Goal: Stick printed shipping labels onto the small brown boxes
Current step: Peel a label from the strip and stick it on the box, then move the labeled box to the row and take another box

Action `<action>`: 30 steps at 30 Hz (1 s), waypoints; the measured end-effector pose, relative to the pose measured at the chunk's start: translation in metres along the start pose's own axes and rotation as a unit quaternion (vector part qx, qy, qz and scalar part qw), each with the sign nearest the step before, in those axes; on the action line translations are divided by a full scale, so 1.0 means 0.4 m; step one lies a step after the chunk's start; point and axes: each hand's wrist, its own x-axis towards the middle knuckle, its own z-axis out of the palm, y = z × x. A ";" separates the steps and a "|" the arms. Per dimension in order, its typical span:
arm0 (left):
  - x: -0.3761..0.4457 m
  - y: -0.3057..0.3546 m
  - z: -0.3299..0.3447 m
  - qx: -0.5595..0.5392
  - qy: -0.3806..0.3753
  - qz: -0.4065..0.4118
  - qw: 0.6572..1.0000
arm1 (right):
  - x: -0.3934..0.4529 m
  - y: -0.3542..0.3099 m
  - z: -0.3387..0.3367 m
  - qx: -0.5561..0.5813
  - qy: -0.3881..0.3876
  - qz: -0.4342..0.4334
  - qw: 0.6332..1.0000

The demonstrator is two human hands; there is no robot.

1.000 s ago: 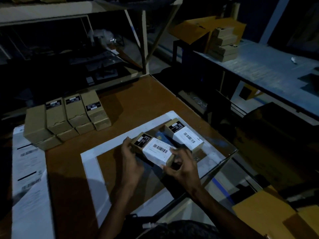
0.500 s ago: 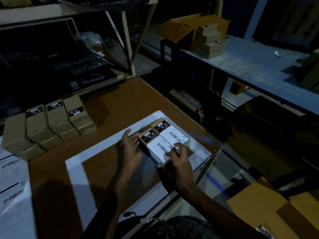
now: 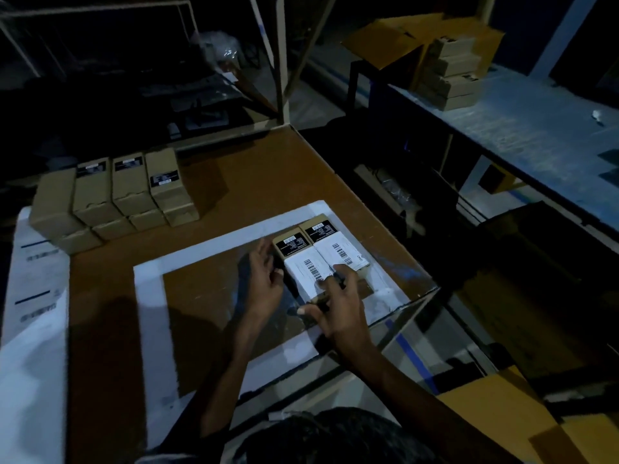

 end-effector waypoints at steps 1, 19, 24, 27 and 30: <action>-0.012 -0.004 -0.003 0.000 -0.004 0.000 1.000 | 0.000 -0.004 -0.002 0.000 -0.006 0.009 1.000; -0.045 -0.031 -0.283 0.175 -0.090 0.017 0.980 | 0.053 -0.210 0.062 -0.167 0.011 0.036 0.985; -0.027 -0.053 -0.430 0.160 -0.052 0.010 0.986 | 0.095 -0.292 0.168 -0.099 -0.072 -0.019 0.992; -0.015 -0.073 -0.514 0.153 -0.041 0.016 0.987 | 0.109 -0.319 0.246 -0.020 -0.126 0.011 0.992; 0.011 -0.070 -0.574 0.155 -0.029 0.027 0.987 | 0.127 -0.340 0.309 0.003 -0.143 0.023 0.989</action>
